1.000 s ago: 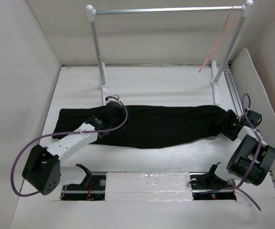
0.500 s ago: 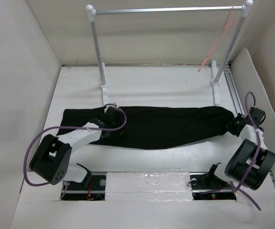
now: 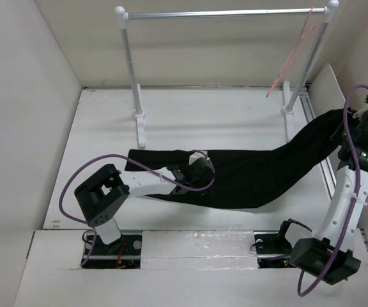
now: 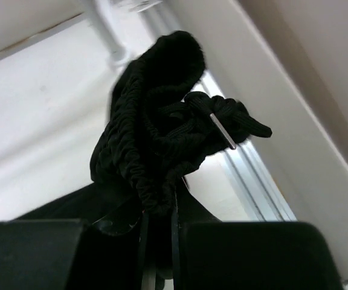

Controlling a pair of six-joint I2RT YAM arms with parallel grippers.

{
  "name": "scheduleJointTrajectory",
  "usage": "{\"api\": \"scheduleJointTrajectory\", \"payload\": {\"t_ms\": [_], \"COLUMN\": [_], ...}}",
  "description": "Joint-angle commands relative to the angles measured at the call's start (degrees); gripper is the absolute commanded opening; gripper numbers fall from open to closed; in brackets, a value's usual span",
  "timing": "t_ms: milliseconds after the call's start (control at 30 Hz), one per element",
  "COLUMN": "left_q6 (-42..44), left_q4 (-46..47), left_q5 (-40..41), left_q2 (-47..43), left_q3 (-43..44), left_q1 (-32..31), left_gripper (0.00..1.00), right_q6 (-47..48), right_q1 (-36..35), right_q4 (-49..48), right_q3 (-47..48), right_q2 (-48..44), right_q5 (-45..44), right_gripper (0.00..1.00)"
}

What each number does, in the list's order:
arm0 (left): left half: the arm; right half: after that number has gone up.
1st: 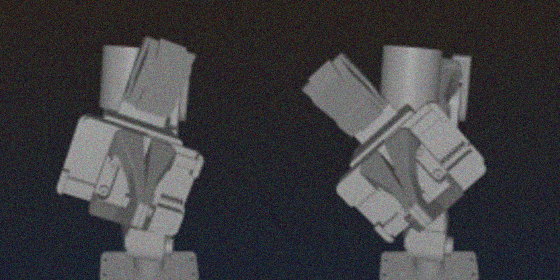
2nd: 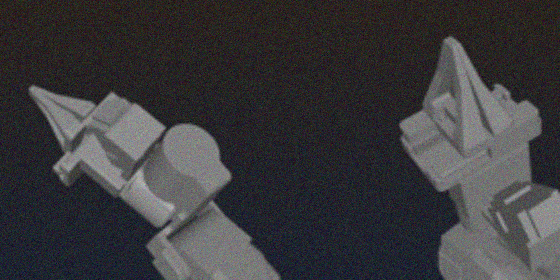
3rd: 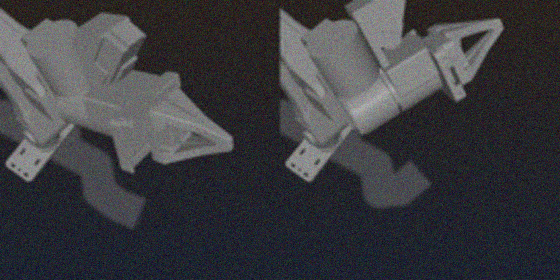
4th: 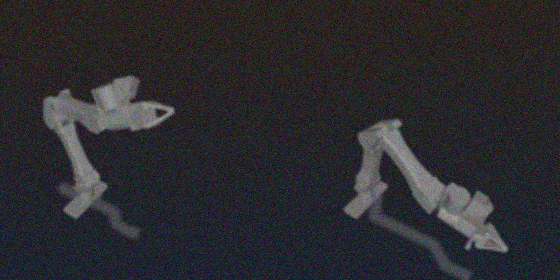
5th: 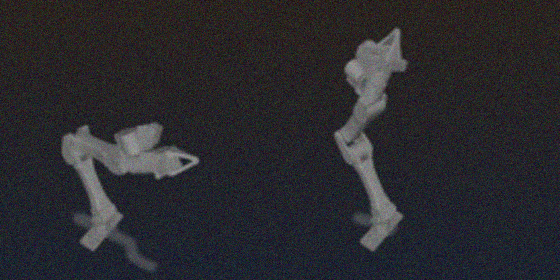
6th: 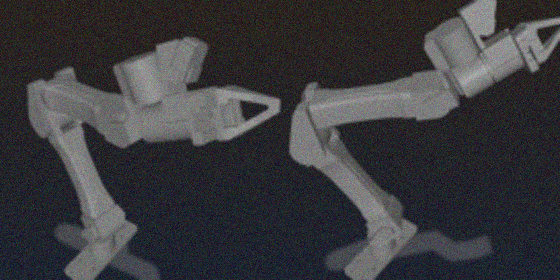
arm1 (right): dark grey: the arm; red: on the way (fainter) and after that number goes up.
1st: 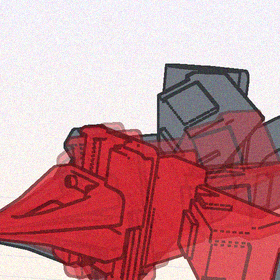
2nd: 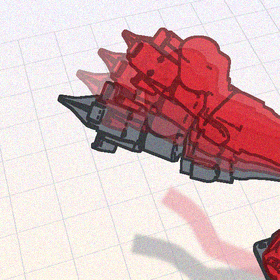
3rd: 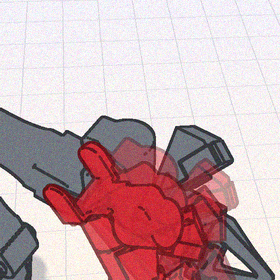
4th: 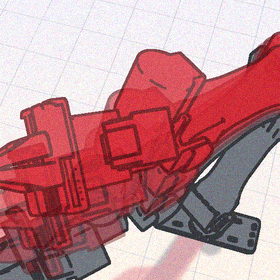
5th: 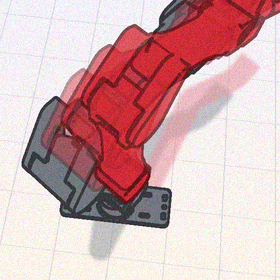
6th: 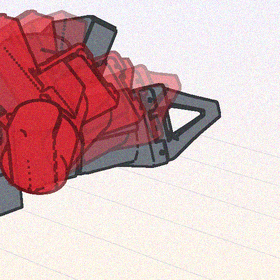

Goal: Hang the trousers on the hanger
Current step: Fold the trousers

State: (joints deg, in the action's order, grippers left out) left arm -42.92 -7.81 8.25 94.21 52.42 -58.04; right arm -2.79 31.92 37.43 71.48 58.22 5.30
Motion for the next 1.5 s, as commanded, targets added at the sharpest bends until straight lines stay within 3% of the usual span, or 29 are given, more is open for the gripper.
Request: {"api": "scheduleJointTrajectory", "payload": {"t_ms": [0,133,200,267,300,367,400,533,567,667,700,733,867,967,1000,1033,1067,1100,1200,1300,1367,1400,1467], "left_q6": [-4.2,-2.7,-0.8,0.5,1.2,3.8,4.7,9.5,10.5,12.9,13.3,14.2,14.6,14.4,14.4,14.6,14.7,14.9,15.1,15.0,14.5,14.2,12.8], "left_q4": [-6.0,-10.5,-15.3,-17.0,-17.6,-19.0,-19.5,-21.6,-21.5,-19.7,-19.2,-18.5,-17.9,-17.8,-17.9,-18.3,-19.1,-19.4,-19.5,-17.5,-14.7,-13.9,-11.8], "left_q5": [-1.7,1.8,4.2,4.8,4.8,3.5,3.3,-0.4,-2.2,-8.0,-11.6,-14.8,-10.8,-9.3,-9.0,-6.7,-5.8,-5.4,-4.5,-7.3,-10.1,-12.4,-13.7], "left_q2": [2.8,-3.8,-9.5,-13.6,-15.4,-21.0,-22.5,-29.4,-30.2,-33.3,-33.7,-34.0,-33.5,-32.6,-32.4,-32.4,-32.4,-32.4,-32.9,-33.5,-34.0,-33.7,-32.1], "left_q3": [2.6,8.4,11.9,13.9,14.8,16.7,17.4,18.6,17.9,14.6,13.9,13.0,12.4,13.1,13.5,14.6,15.2,15.8,15.6,11.5,6.3,4.5,-0.9], "left_q1": [-2.0,-0.2,2.7,6.2,8.3,15.5,18.0,32.3,39.2,48.0,53.6,57.5,58.4,59.9,59.9,59.9,59.9,59.9,59.9,58.7,56.4,54.0,51.3], "left_gripper": [0.74,0.77,0.78,0.78,0.78,0.78,0.78,0.78,0.78,0.78,0.78,0.78,0.78,0.79,0.79,0.79,0.8,0.8,0.8,0.8,0.8,0.79,0.79], "right_q6": [3.8,3.9,0.4,-1.0,-4.0,-6.9,-9.4,-12.6,-13.1,-13.8,-13.9,-13.8,-13.8,-14.9,-15.1,-15.2,-15.2,-15.1,-13.7,-11.6,-11.3,-11.1,-10.6], "right_q1": [-5.5,-15.2,-27.4,-31.5,-39.8,-48.0,-55.2,-69.8,-72.0,-80.1,-82.1,-85.2,-92.2,-95.9,-97.6,-98.3,-98.3,-98.3,-97.5,-94.6,-92.5,-91.9,-90.7], "right_q4": [3.0,3.6,3.7,2.7,2.0,0.4,-0.2,-2.6,-3.8,-4.8,-4.7,-4.5,-3.4,-4.4,-5.1,-5.3,-4.2,-3.3,-1.1,-4.5,-6.1,-6.6,-7.0], "right_q3": [3.3,3.2,3.7,3.6,3.7,4.5,5.2,10.9,12.4,20.5,23.1,30.2,38.4,43.4,43.9,44.4,45.7,46.1,43.8,32.8,25.8,18.6,11.3], "right_q2": [-1.0,-2.1,-2.1,-2.1,-1.8,-0.7,0.4,10.1,12.3,22.0,24.7,30.5,44.6,52.4,56.6,58.3,59.5,60.4,58.2,48.7,40.3,38.0,31.2], "right_q5": [2.8,6.0,4.1,2.5,-0.8,-4.9,-8.8,-16.0,-16.4,-18.5,-20.0,-20.2,-20.7,-18.1,-14.4,-12.5,-10.3,-8.6,-10.2,-10.0,-10.2,-10.2,-10.1], "right_gripper": [0.05,0.06,0.07,0.07,0.07,0.08,0.08,0.08,0.08,0.08,0.08,0.08,0.09,0.31,0.51,0.6,0.65,0.8,1.0,0.99,0.93,0.73,0.48]}}
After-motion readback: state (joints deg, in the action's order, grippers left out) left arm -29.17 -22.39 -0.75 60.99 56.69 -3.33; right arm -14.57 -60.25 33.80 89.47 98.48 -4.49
